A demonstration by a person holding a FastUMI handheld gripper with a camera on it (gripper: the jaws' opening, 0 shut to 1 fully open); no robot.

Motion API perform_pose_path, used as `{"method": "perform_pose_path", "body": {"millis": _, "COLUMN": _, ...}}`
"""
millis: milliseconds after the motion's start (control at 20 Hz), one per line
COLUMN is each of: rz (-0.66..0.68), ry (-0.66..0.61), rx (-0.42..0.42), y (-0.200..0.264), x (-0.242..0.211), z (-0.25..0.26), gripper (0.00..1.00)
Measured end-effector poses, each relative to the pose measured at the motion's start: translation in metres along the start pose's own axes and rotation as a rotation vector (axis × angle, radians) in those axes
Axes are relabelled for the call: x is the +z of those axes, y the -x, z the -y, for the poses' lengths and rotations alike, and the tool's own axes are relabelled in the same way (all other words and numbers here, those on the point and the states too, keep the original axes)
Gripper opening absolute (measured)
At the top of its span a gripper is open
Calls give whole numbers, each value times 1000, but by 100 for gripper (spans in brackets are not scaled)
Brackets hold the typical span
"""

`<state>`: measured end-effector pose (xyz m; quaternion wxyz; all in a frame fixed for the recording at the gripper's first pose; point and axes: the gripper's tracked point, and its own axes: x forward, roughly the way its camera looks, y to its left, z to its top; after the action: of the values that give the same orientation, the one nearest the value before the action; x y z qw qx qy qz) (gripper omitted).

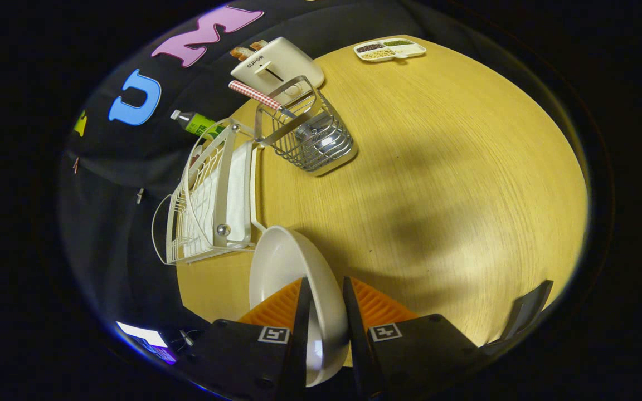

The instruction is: Take the plate from the dish rack, then take the spoon from the basket and place it into the plate.

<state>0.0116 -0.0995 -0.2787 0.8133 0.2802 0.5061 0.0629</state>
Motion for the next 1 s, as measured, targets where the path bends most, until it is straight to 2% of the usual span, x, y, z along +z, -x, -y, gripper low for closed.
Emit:
{"method": "perform_pose_path", "body": {"millis": 50, "rz": 9, "ry": 16, "rx": -11, "y": 3, "x": 3, "z": 4, "gripper": 38}}
{"method": "perform_pose_path", "body": {"millis": 150, "rz": 39, "ry": 66, "rx": -22, "y": 5, "x": 11, "z": 9, "gripper": 49}}
{"method": "perform_pose_path", "body": {"millis": 250, "rz": 87, "ry": 120, "rx": 4, "y": 12, "x": 22, "z": 1, "gripper": 59}}
{"method": "perform_pose_path", "body": {"millis": 300, "rz": 119, "ry": 154, "rx": 12, "y": 14, "x": 29, "z": -2, "gripper": 69}}
{"method": "perform_pose_path", "body": {"millis": 400, "rz": 184, "ry": 234, "rx": 11, "y": 22, "x": 42, "z": -10, "gripper": 97}}
{"method": "perform_pose_path", "body": {"millis": 650, "rz": 364, "ry": 455, "rx": 7, "y": 40, "x": 85, "z": -47, "gripper": 99}}
{"method": "perform_pose_path", "body": {"millis": 800, "rz": 457, "ry": 521, "rx": 32, "y": 48, "x": 112, "z": -75, "gripper": 98}}
{"method": "perform_pose_path", "body": {"millis": 1000, "rz": 553, "ry": 578, "rx": 18, "y": 50, "x": 155, "z": -98, "gripper": 99}}
